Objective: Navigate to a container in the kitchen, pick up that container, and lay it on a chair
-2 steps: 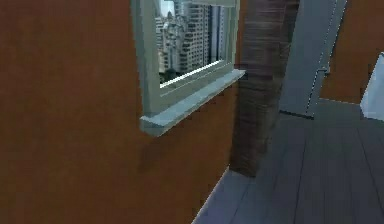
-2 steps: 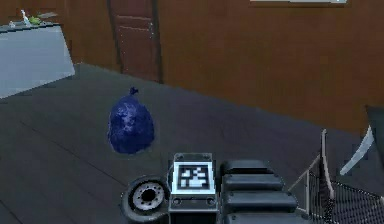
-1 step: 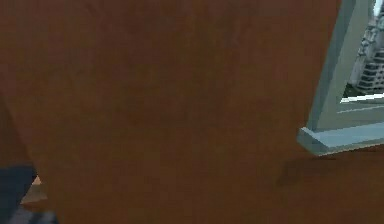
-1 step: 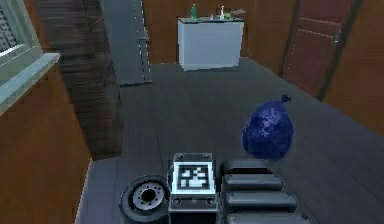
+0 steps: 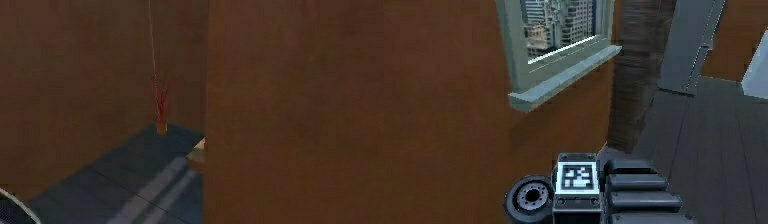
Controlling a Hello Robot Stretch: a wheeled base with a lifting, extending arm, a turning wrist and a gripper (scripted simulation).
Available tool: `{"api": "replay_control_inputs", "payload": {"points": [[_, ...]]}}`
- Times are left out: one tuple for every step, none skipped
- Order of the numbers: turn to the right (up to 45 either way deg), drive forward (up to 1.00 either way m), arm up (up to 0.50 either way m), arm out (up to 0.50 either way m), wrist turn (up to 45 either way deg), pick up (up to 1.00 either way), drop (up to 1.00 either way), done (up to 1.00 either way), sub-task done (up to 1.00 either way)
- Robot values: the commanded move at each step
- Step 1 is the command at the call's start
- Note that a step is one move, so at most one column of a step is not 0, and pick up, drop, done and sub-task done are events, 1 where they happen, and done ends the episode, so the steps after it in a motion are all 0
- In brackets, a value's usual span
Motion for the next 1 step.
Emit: {"api": "replay_control_inputs", "payload": {"points": [[-36.0, 0.00, 0.00, 0.00, 0.0, 0.00, 0.00, 0.00, 0.00]]}}
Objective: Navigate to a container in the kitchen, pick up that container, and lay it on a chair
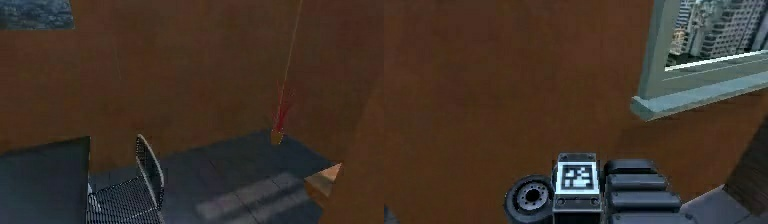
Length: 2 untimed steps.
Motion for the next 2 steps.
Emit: {"api": "replay_control_inputs", "payload": {"points": [[45.0, 0.00, 0.00, 0.00, 0.0, 0.00, 0.00, 0.00, 0.00], [45.0, 0.00, 0.00, 0.00, 0.0, 0.00, 0.00, 0.00, 0.00]]}}
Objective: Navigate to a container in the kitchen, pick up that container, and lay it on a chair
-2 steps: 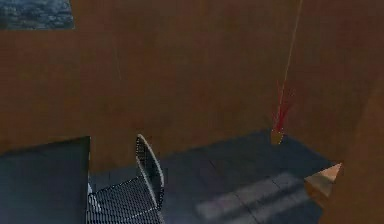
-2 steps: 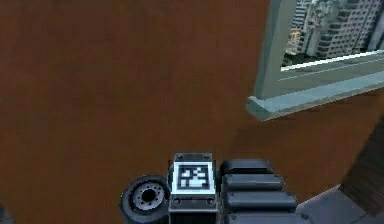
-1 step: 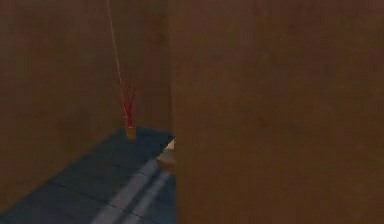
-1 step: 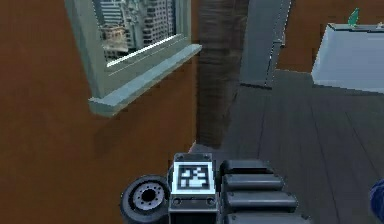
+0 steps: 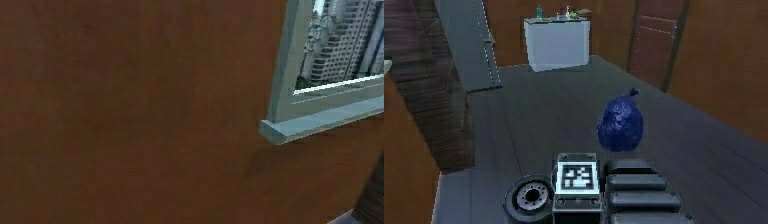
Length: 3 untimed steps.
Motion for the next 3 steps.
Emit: {"api": "replay_control_inputs", "payload": {"points": [[45.0, 0.00, 0.00, 0.00, 0.0, 0.00, 0.00, 0.00, 0.00], [3.0, 0.00, 0.00, 0.00, 0.0, 0.00, 0.00, 0.00, 0.00], [-45.0, 0.00, 0.00, 0.00, 0.0, 0.00, 0.00, 0.00, 0.00]]}}
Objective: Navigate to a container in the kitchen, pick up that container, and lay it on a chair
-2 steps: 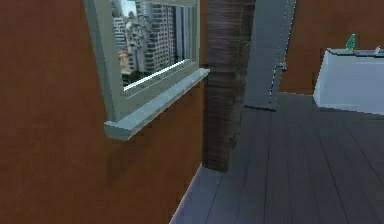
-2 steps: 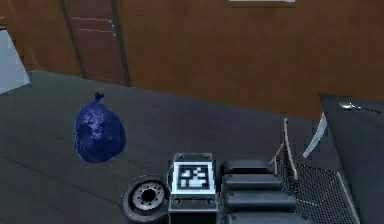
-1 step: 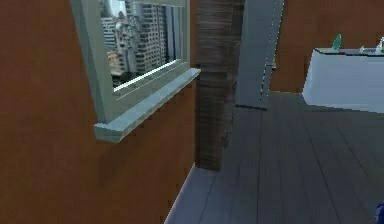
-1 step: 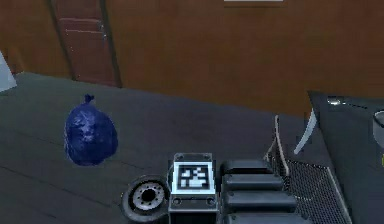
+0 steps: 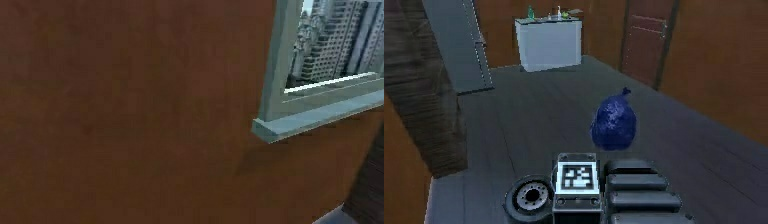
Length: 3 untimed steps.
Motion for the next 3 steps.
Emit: {"api": "replay_control_inputs", "payload": {"points": [[-45.0, 0.00, 0.00, 0.00, 0.0, 0.00, 0.00, 0.00, 0.00], [-33.0, 0.00, 0.00, 0.00, 0.0, 0.00, 0.00, 0.00, 0.00], [0.0, 0.50, 0.00, 0.00, 0.0, 0.00, 0.00, 0.00, 0.00]]}}
